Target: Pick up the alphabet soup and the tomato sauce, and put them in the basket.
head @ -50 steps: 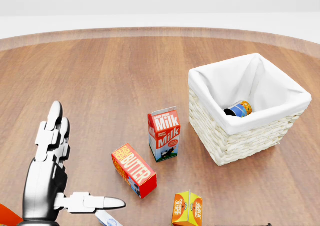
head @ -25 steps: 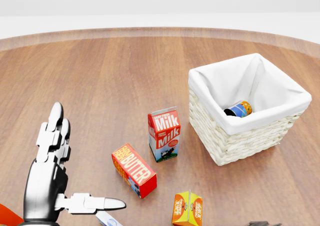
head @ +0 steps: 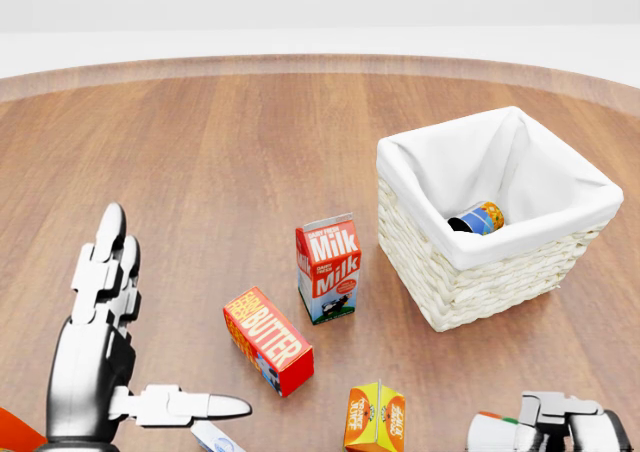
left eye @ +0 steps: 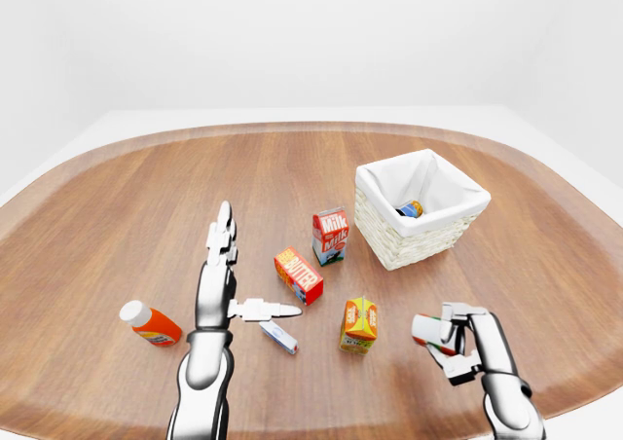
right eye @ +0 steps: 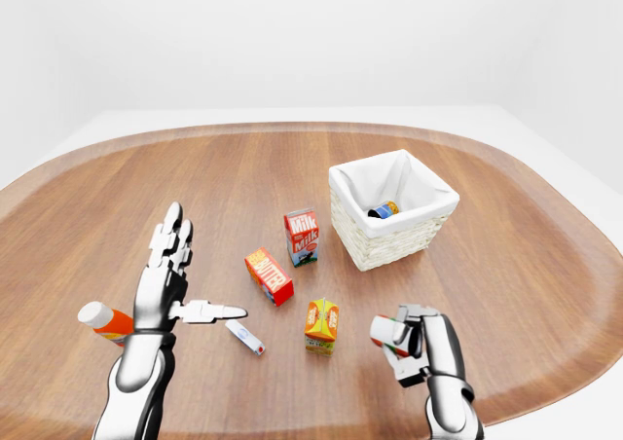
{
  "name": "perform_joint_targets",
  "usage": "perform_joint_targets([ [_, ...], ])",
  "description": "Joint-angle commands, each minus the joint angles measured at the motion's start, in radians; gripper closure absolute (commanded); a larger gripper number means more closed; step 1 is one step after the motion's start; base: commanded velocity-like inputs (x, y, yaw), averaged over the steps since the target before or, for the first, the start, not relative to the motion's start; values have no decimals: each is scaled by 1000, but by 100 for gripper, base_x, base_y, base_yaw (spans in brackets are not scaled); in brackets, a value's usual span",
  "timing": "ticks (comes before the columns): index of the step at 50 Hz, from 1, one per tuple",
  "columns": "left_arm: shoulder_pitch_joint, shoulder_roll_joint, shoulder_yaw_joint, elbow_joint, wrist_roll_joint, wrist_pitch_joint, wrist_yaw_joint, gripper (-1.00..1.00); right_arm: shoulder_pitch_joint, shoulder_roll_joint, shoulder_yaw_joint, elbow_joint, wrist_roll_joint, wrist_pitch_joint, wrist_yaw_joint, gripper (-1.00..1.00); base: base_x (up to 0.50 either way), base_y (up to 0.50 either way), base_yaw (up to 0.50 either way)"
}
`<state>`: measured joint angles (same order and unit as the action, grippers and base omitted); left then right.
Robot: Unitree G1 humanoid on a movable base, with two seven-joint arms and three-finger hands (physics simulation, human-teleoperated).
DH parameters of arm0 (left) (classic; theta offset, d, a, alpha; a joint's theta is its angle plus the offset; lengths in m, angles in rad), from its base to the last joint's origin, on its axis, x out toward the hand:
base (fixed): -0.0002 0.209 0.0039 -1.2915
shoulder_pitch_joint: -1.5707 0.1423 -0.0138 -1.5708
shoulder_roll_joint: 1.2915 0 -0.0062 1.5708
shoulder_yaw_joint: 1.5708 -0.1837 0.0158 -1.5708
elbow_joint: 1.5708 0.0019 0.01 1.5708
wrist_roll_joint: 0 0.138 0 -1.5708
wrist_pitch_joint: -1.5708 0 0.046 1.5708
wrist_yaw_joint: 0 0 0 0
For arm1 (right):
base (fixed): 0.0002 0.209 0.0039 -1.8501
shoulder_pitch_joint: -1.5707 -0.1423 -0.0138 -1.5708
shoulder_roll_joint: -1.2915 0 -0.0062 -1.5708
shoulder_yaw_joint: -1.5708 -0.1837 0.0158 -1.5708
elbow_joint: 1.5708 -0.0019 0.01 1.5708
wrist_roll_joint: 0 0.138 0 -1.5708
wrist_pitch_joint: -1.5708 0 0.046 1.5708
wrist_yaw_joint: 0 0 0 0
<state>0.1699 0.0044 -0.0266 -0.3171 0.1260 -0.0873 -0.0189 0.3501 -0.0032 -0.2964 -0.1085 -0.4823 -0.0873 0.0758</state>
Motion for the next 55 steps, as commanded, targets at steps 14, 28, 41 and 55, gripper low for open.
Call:
perform_joint_targets([
  [14,-4,1,2,13,-4,0,0,-100,-129,-32,-66,-202,141,0,95,100,0,0,0],
  [28,-2,1,1,13,-1,0,-2,-100,-277,-104,-61,-248,147,0,78,100,0,0,0],
  [41,-1,1,-1,15,2,0,-1,-100,-507,-237,-24,-95,107,0,-9,100,0,0,0],
  [55,-7,1,2,12,-3,0,-2,-100,-756,-342,47,187,53,0,-114,100,0,0,0],
])
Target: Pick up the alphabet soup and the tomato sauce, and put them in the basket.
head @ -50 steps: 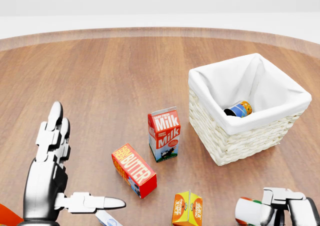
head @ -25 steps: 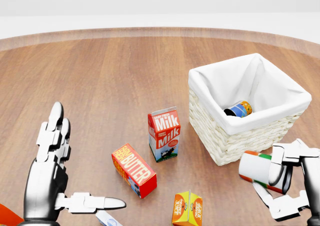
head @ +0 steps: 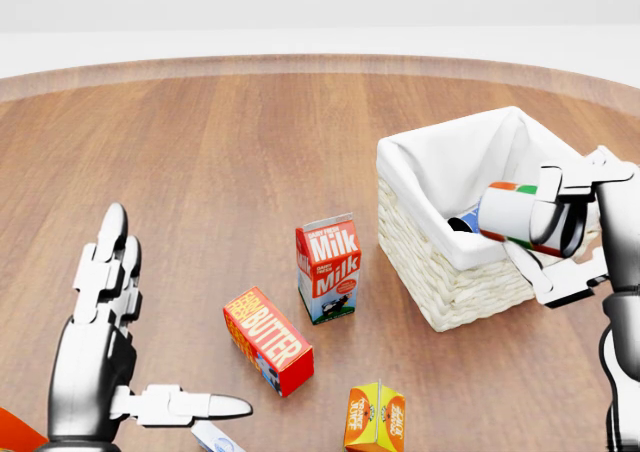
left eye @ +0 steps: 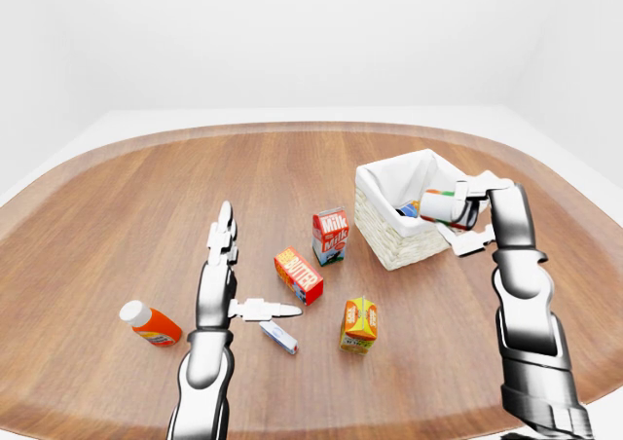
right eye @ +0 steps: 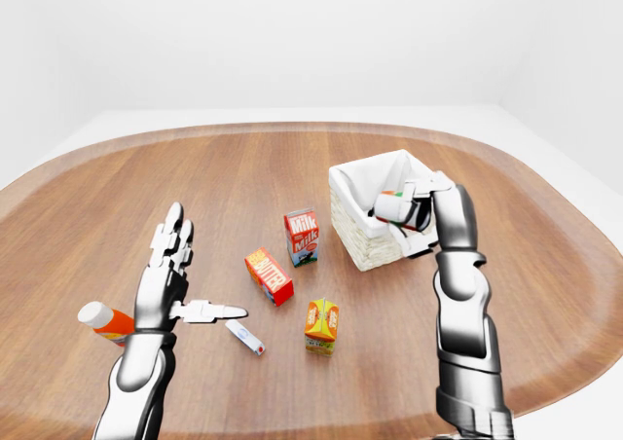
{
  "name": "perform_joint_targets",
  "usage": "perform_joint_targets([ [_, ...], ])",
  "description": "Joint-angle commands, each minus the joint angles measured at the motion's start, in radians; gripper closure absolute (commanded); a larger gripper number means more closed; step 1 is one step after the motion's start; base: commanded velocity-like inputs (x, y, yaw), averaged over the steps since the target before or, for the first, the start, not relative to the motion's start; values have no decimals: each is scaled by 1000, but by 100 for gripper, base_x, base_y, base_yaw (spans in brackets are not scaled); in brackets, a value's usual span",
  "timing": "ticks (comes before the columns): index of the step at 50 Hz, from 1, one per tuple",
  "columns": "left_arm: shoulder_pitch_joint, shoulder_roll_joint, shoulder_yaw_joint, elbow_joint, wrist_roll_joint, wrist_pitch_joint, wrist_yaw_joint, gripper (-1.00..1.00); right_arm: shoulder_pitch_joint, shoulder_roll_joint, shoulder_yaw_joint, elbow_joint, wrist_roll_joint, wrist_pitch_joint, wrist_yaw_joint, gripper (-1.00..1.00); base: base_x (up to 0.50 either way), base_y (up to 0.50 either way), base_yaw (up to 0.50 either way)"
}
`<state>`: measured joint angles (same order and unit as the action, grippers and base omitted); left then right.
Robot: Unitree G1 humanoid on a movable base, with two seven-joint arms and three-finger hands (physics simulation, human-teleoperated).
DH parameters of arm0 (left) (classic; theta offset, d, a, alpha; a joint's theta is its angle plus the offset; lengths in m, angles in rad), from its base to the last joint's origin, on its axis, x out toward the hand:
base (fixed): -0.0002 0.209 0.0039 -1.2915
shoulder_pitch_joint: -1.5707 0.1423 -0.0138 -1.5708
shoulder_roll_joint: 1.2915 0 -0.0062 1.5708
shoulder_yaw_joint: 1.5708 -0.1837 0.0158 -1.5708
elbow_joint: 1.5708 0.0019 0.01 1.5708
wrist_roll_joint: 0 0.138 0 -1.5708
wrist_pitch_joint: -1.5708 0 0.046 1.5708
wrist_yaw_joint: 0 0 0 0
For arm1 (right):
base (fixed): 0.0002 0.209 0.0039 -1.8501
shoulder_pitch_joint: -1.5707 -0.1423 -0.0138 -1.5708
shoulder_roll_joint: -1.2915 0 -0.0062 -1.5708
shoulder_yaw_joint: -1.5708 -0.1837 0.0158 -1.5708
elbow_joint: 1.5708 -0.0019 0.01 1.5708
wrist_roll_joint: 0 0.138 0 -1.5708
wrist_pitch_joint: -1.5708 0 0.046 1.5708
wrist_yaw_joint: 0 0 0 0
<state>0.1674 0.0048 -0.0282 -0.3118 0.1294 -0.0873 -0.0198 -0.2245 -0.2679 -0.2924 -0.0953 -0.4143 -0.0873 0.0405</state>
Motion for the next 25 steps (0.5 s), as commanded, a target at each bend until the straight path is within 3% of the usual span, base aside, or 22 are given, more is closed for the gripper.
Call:
perform_joint_targets([
  [1,-5,1,4,5,-7,0,-1,-100,-197,-82,50,208,-23,0,-93,100,0,0,0],
  [8,-4,0,4,2,-8,0,-1,-100,-297,-107,76,278,-46,0,-100,100,0,0,0],
  [13,-8,1,7,6,-11,0,-1,-100,-413,-125,113,456,-98,0,-154,100,0,0,0],
  [25,-6,0,6,8,-11,0,-2,-100,-587,-104,189,754,-213,0,-267,100,0,0,0],
])
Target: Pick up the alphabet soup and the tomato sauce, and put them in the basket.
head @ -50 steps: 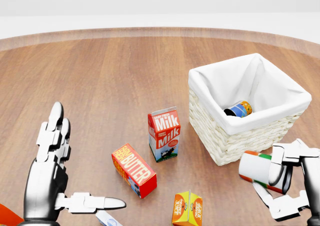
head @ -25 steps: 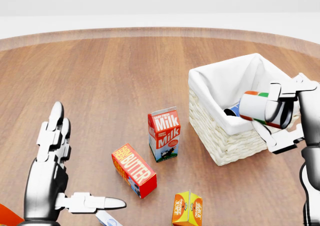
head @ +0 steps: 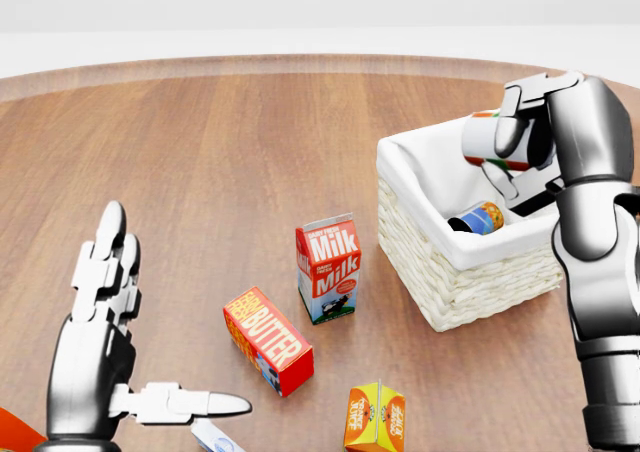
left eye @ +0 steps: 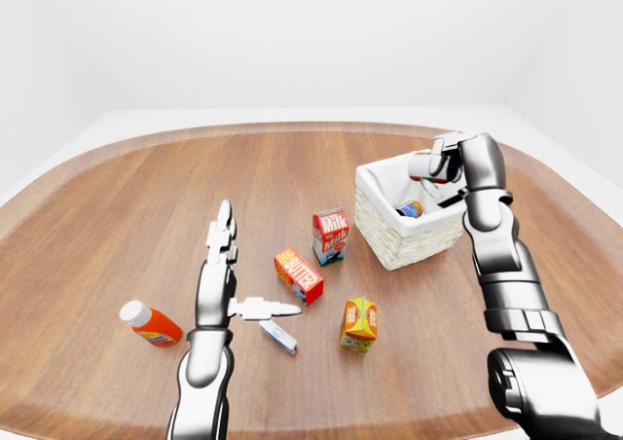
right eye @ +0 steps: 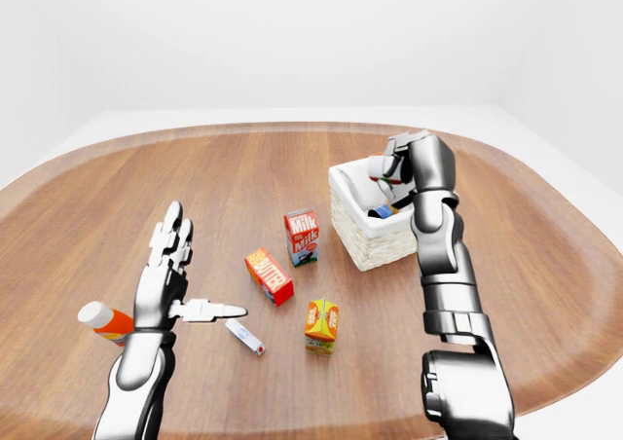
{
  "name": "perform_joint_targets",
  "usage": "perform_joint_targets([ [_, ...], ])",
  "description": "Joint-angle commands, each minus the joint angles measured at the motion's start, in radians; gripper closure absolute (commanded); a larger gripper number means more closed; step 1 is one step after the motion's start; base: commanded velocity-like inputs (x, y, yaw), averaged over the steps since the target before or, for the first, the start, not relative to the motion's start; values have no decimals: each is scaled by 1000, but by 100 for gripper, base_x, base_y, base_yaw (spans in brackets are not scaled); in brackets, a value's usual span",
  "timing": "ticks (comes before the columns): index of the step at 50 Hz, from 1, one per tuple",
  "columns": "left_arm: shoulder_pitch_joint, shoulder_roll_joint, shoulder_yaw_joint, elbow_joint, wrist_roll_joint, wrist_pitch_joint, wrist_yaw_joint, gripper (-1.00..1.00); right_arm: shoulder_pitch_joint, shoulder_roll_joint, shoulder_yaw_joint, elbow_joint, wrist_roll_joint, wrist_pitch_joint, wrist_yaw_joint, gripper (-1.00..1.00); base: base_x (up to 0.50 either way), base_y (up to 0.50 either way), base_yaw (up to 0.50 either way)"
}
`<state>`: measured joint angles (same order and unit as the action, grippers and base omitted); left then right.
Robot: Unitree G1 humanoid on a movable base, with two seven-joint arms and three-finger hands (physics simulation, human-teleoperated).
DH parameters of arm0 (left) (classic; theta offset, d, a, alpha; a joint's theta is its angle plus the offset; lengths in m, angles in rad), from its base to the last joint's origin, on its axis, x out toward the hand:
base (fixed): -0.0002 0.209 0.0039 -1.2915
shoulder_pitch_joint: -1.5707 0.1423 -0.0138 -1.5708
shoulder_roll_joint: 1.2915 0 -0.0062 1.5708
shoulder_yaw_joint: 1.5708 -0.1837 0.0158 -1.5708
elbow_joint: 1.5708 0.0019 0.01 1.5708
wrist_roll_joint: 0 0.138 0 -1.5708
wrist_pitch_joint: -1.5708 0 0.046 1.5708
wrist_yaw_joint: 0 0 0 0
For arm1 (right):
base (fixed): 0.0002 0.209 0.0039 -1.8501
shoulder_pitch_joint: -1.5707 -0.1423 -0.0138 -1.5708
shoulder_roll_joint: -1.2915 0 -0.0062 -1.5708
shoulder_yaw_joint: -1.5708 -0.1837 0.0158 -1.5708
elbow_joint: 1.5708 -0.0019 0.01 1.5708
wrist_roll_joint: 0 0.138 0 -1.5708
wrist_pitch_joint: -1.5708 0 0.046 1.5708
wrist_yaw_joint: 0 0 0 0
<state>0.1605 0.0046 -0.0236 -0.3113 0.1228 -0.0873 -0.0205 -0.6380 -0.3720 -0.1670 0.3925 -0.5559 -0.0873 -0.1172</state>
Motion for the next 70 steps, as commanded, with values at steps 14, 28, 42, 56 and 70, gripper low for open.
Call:
perform_joint_targets([
  [14,0,1,0,15,-2,0,-1,-100,-354,17,124,634,-177,0,-265,100,0,0,0],
  [28,3,1,-2,13,0,0,-1,-100,-464,21,152,803,-246,0,-339,100,0,0,0],
  [42,-1,1,1,13,-4,0,-2,-100,-505,34,179,882,-341,0,-391,100,0,0,0],
  [56,-7,0,4,13,-10,0,-1,-100,-525,33,193,918,-457,0,-406,100,0,0,0],
  [70,-5,1,5,15,-12,0,-3,-100,-542,23,206,937,-548,0,-406,100,0,0,0],
])
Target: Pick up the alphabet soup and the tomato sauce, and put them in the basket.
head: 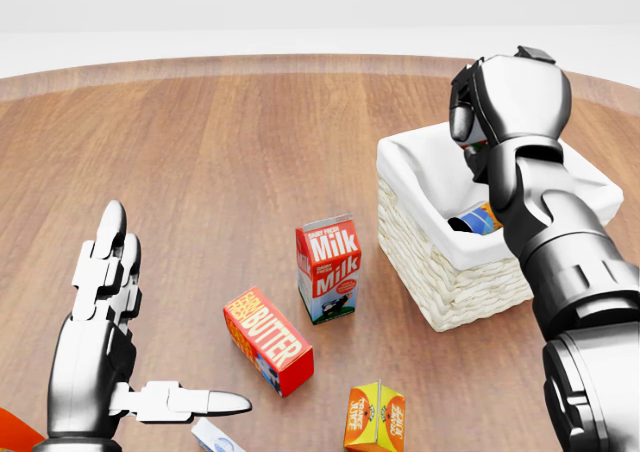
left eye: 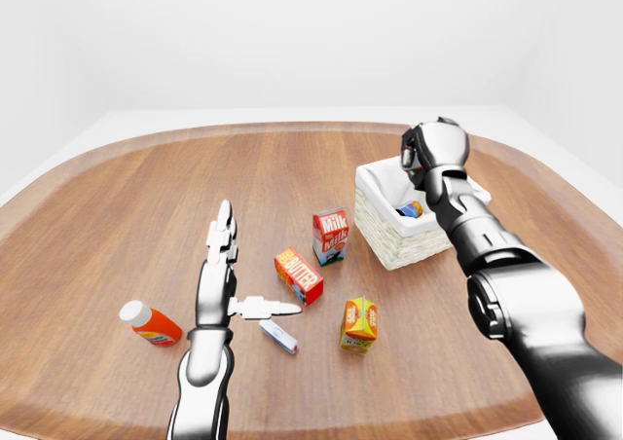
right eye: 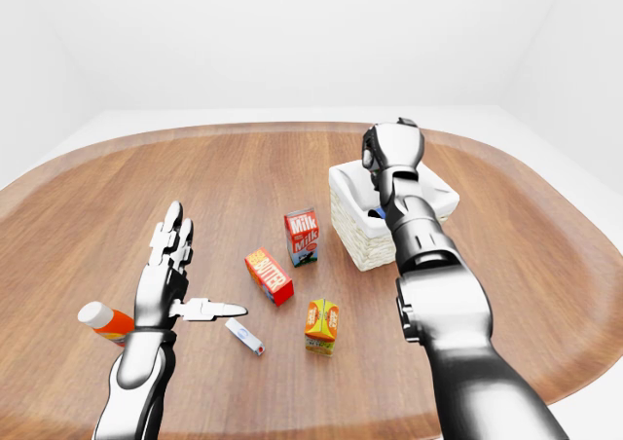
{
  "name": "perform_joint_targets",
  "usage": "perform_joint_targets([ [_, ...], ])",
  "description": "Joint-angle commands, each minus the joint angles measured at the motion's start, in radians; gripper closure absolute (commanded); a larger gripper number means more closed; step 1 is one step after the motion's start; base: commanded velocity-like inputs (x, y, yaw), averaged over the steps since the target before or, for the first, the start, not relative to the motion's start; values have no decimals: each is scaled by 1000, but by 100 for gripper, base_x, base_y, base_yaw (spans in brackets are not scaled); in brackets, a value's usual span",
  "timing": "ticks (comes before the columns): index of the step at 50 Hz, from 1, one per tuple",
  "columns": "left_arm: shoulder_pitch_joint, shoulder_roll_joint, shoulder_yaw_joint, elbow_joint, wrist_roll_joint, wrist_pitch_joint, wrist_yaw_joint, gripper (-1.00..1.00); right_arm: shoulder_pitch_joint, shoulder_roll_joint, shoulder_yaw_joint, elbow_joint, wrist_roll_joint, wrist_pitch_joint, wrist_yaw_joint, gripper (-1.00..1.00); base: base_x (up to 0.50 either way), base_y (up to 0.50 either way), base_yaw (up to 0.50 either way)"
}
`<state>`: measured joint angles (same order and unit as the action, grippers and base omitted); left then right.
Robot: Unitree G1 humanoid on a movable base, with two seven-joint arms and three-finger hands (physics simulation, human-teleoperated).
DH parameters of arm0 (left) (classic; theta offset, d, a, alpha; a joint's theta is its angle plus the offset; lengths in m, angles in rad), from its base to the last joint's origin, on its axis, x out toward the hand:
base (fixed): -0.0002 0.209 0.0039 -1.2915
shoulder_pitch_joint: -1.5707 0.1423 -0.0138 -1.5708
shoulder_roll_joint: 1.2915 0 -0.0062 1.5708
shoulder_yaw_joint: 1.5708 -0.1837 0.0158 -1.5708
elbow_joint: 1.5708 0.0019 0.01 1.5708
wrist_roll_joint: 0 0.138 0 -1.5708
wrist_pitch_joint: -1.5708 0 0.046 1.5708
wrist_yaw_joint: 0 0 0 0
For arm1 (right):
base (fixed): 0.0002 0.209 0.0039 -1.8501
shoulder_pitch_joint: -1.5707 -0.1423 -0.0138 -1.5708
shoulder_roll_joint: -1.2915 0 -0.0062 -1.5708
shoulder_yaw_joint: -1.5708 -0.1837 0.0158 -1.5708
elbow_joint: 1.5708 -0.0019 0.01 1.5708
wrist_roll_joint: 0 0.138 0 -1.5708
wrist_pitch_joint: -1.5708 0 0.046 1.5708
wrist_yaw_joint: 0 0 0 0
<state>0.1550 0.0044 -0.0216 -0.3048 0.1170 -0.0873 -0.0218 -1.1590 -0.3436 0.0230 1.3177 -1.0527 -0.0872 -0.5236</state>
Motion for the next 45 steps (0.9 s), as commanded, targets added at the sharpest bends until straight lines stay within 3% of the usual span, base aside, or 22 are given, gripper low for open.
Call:
perform_joint_targets([
  [1,0,1,3,8,-6,0,-2,-100,-22,-6,23,13,-70,0,0,100,0,0,0],
  [17,4,1,0,8,-1,0,-2,-100,1,6,12,25,-141,0,0,100,0,0,0],
  [45,5,0,1,4,-3,0,-2,-100,52,17,3,33,-135,0,0,100,0,0,0],
])
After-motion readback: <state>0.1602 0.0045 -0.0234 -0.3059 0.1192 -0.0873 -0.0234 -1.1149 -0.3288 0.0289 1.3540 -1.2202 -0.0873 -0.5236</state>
